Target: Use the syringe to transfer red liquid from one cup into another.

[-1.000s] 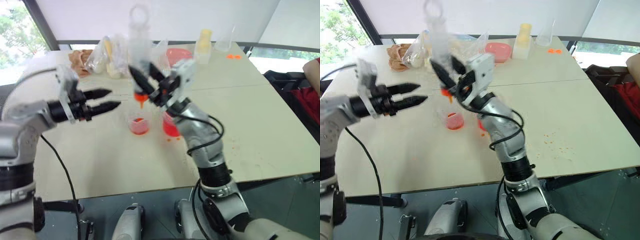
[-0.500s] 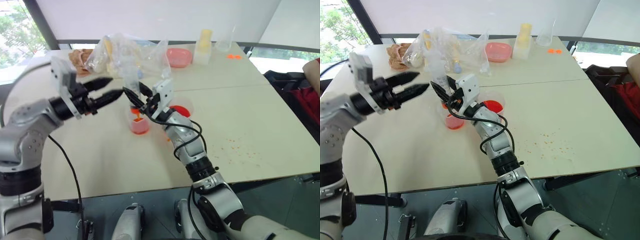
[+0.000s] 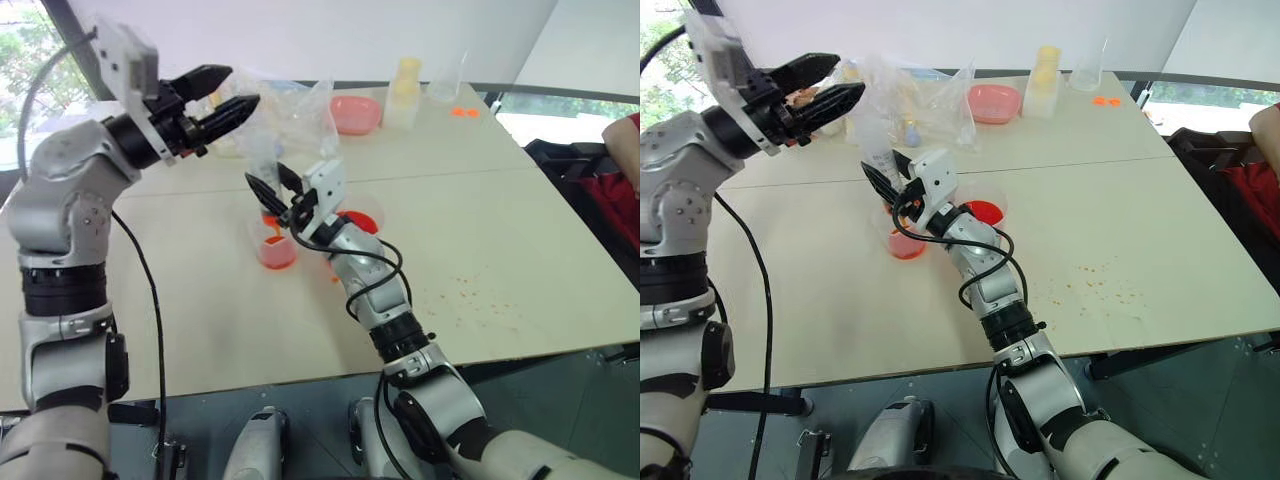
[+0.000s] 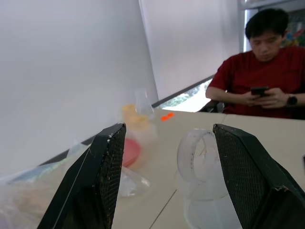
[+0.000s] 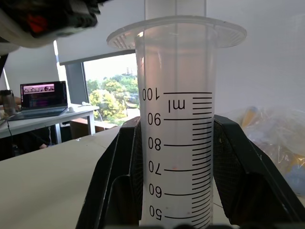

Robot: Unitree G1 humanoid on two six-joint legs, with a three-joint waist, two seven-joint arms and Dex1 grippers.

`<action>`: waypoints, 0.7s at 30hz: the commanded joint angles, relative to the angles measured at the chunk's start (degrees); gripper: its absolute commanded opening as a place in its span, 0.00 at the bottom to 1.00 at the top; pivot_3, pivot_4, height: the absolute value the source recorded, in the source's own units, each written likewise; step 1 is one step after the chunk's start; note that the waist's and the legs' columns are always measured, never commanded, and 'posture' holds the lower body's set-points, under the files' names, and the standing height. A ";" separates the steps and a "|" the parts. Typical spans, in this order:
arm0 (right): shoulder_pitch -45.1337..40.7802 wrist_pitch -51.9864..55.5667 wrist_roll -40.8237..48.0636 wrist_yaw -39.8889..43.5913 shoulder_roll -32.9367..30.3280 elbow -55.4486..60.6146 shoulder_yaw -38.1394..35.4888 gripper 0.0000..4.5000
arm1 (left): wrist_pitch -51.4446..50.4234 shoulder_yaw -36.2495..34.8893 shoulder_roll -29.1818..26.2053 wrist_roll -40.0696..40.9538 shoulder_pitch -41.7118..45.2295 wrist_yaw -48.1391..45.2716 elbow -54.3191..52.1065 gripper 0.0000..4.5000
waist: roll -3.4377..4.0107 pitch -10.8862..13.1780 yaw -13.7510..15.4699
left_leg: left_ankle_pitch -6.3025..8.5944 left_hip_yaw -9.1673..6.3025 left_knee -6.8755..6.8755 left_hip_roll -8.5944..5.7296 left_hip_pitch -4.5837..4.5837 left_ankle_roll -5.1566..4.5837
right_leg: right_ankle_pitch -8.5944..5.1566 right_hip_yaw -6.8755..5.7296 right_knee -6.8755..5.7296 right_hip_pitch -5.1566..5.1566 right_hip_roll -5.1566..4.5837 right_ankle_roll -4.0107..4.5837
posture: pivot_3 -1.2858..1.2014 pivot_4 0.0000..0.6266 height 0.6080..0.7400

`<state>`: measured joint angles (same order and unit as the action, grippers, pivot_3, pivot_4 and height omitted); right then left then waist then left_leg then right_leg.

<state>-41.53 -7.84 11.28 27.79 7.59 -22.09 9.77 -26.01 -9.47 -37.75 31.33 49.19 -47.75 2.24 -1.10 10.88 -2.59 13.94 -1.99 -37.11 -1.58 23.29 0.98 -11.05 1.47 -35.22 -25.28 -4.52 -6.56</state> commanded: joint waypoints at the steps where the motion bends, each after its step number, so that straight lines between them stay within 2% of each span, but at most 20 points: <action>1: -0.48 -1.44 -0.04 -0.47 2.11 2.09 0.19 0.31 | 3.49 0.38 -1.51 -2.58 1.80 -2.08 2.15 0.67 | 0.00 0.00 0.01 | 0.00 0.00 0.01 0.00 0.00 0.00 | 0.00 0.00 0.00 0.00 0.00 0.00 | 0.52 0.24 1.00; 7: 0.04 -1.38 -0.14 -0.78 2.25 2.52 0.63 0.31 | 6.18 0.75 -1.85 -4.90 2.40 -3.12 5.05 0.67 | 0.00 0.00 0.03 | 0.00 0.00 0.00 0.00 0.00 0.00 | 0.00 0.00 0.00 0.00 0.00 0.00 | 0.52 0.24 1.00; 13: 0.04 -1.30 0.09 -1.00 2.19 2.08 0.48 0.31 | 3.63 -0.10 -3.90 -2.40 0.85 -6.65 3.14 0.67 | 0.00 0.00 -0.02 | 0.00 -0.01 0.00 0.01 0.01 0.00 | 0.00 0.00 -0.01 -0.01 0.00 0.00 | 0.52 0.24 1.00; 21: 0.07 -1.15 0.15 -0.90 2.30 1.98 0.61 0.31 | 2.38 -1.65 -4.91 -1.46 0.00 -6.17 1.93 0.67 | 0.00 0.00 0.01 | 0.00 -0.01 0.00 0.02 0.01 0.00 | 0.00 0.00 -0.01 -0.01 -0.01 0.00 | 0.52 0.24 1.00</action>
<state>-40.91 -7.77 10.83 26.83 7.62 -22.38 10.43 -23.53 -8.93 -41.74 29.22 49.14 -53.99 6.00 -1.10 10.89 -2.58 13.94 -2.00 -37.11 -1.56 23.30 0.98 -11.05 1.47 -35.23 -25.29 -4.52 -6.56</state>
